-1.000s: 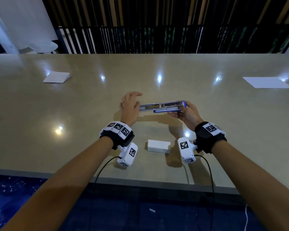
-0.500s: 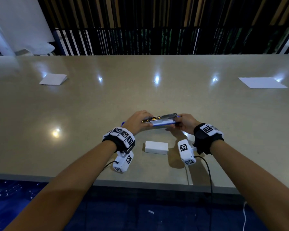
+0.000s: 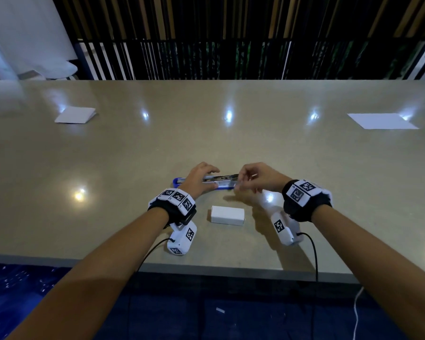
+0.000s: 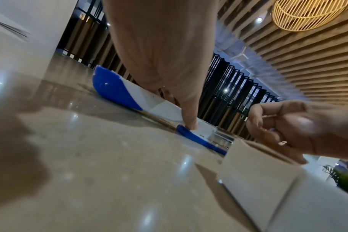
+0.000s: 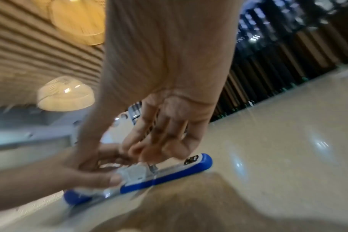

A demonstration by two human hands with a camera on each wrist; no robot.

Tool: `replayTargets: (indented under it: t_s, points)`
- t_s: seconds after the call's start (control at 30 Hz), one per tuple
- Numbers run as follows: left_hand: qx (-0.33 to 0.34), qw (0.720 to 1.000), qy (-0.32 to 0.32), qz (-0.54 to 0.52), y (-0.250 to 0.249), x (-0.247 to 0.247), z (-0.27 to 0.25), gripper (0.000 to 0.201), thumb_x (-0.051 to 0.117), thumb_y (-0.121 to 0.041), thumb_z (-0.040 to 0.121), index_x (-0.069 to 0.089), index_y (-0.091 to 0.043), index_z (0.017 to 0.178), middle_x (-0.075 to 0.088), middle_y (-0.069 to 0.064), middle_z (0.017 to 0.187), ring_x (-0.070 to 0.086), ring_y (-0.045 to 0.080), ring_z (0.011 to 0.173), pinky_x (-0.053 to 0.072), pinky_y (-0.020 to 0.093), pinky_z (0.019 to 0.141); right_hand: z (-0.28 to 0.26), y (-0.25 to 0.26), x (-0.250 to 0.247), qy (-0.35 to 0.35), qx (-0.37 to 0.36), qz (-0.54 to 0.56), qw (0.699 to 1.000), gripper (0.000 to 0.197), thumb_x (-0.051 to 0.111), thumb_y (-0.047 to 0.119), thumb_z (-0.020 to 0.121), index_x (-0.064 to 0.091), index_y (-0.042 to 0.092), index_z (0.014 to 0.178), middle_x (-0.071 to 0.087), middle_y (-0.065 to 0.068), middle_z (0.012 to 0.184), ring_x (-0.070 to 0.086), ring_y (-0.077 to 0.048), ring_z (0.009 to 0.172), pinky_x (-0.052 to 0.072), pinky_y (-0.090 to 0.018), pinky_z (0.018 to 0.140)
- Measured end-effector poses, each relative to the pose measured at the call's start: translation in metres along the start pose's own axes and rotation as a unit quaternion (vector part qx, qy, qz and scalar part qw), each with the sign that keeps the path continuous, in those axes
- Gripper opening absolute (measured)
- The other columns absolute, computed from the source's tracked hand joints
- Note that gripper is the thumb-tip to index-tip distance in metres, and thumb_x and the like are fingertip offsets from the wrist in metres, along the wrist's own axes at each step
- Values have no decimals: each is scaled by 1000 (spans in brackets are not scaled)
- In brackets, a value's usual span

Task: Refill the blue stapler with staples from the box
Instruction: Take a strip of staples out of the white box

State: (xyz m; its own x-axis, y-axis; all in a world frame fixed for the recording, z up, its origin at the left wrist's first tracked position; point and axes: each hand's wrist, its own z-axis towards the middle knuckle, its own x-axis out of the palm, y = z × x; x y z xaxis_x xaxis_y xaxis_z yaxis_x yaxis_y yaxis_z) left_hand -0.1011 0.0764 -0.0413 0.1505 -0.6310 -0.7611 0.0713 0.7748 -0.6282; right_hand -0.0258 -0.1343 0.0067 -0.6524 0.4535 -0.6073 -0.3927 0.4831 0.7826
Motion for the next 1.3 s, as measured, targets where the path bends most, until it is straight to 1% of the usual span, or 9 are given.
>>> replayTargets:
  t_s: [0.1,0.2,0.4,0.5,0.6,0.73,0.9,1.1,1.3]
  points:
    - [27,999,-28,2,-2,-2,-2,34,65,-18,87,62,-8,119,57,9,119,53,19,112,40,26,96,-4,9,17,162,31,-149,975,39,87,37,56,60,25,81,61,6,80,55,-12,74,47,-27,70]
    - [42,997,-56,-14,-2,-5,-5,25,62,-13,89,66,-5,112,61,11,114,57,20,107,40,22,91,-4,6,33,183,13,-249,951,46,88,42,51,58,21,79,58,6,79,52,-12,74,44,-28,70]
    - [-6,988,-80,-130,-12,-17,-17,18,62,-14,90,68,-4,104,66,11,105,59,13,94,43,20,82,-2,0,26,51,-57,-164,983,30,87,22,59,69,13,81,63,6,83,54,3,72,45,-17,66]
    - [-9,984,6,-177,-19,-20,-30,27,67,-20,87,67,-5,110,68,6,108,62,12,95,47,21,85,-4,-1,20,-36,-100,-26,994,26,85,7,64,70,4,84,67,-6,81,58,2,61,49,-15,64]
    - [21,989,78,-121,-25,-13,-39,47,75,-21,80,60,-9,123,63,2,116,59,8,100,45,3,83,-6,1,19,-94,-115,81,985,27,84,2,65,68,-2,86,66,-12,79,59,-11,64,51,-23,64]
    - [30,990,37,-133,-32,-1,-38,30,71,-17,82,59,-13,109,61,6,102,57,13,91,45,19,76,-11,6,27,-119,-136,123,976,29,83,2,66,67,-1,91,64,-4,79,57,-3,59,48,-13,60]
    - [51,995,49,-73,-34,-3,-30,15,64,-17,89,53,-13,98,54,0,86,47,5,70,35,20,62,-20,4,24,-160,-161,141,964,34,82,1,67,62,4,96,66,-7,91,65,-14,70,56,-20,69]
    - [37,987,102,-117,-39,-6,-28,38,57,-17,93,51,-7,130,58,1,109,55,6,90,42,10,76,-27,0,18,-133,-162,91,974,24,79,5,72,64,5,92,63,-2,89,64,-11,72,51,-16,67]
    - [0,968,158,-197,-50,-8,-27,34,48,-27,98,42,-22,131,54,1,118,53,15,105,48,26,81,-29,5,15,-125,-169,78,975,24,79,8,73,64,14,91,65,-4,89,65,-19,76,56,-29,74]
